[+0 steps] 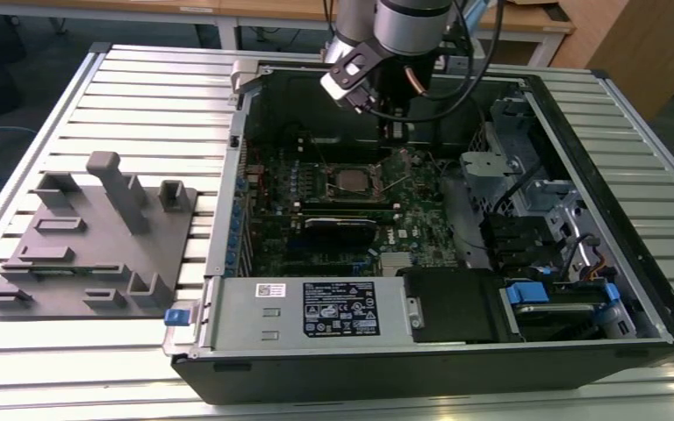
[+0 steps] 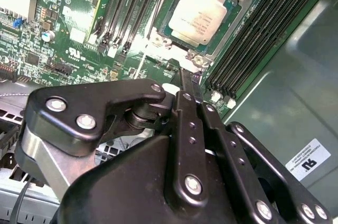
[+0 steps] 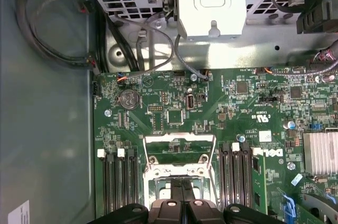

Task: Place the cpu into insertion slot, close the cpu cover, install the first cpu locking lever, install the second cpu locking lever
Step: 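Close the cpu cover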

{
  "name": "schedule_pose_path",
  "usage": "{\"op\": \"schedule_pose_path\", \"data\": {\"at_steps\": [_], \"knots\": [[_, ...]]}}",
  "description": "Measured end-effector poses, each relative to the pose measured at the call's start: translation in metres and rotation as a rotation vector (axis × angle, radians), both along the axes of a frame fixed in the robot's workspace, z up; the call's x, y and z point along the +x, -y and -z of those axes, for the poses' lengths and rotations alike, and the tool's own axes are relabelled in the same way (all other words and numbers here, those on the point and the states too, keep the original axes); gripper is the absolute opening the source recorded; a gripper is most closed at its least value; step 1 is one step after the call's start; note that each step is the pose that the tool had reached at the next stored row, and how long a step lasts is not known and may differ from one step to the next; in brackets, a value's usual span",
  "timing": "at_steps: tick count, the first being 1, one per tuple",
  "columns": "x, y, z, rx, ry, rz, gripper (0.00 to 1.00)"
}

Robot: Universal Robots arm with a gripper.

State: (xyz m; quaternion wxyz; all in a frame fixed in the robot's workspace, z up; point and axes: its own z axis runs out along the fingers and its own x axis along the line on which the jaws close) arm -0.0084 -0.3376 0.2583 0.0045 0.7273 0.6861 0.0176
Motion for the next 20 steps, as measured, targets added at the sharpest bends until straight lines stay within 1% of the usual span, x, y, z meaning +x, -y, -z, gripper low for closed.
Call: {"op": "schedule_pose_path", "data": {"at_steps": [17, 20], "knots": [[0.0079, 0.0, 0.0001, 0.0, -0.0001, 0.0, 0.1], [0.0079, 0.0, 0.0, 0.0, -0.0001, 0.0, 0.1]]}}
